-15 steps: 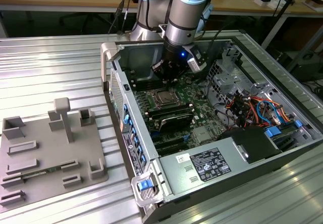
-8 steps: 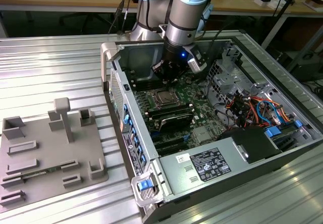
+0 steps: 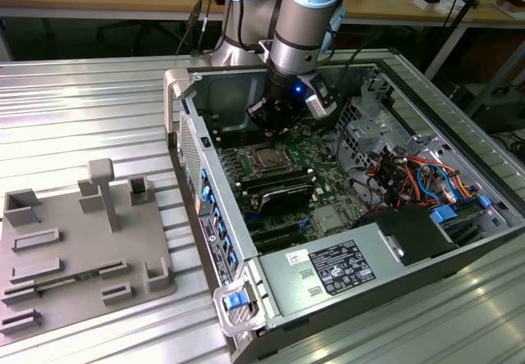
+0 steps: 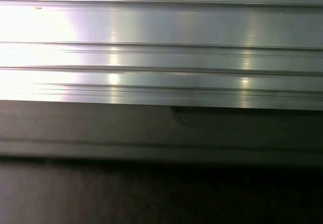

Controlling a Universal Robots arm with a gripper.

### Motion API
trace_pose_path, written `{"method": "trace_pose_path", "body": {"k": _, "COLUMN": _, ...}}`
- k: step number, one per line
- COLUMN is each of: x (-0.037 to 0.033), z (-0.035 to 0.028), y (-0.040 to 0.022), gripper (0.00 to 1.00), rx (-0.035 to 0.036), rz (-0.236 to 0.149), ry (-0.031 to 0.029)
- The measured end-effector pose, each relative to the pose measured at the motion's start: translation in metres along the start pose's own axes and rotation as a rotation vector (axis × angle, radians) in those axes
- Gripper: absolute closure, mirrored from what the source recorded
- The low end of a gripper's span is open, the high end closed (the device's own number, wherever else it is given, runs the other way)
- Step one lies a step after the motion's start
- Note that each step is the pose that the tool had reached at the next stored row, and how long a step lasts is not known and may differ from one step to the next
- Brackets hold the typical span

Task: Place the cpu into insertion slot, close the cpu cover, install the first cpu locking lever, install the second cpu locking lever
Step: 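Install the first cpu locking lever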

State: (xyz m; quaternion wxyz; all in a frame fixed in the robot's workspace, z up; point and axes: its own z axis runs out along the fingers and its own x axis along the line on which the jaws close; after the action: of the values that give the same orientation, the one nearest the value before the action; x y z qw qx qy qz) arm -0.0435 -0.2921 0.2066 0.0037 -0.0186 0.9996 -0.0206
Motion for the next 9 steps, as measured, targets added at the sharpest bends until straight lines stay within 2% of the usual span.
{"method": "trace_pose_path", "body": {"k": 9, "x": -0.0003, "z": 0.0, "y": 0.0002, "gripper": 0.89, "rx": 0.0001, "rz": 0.0, "ry": 0.0}}
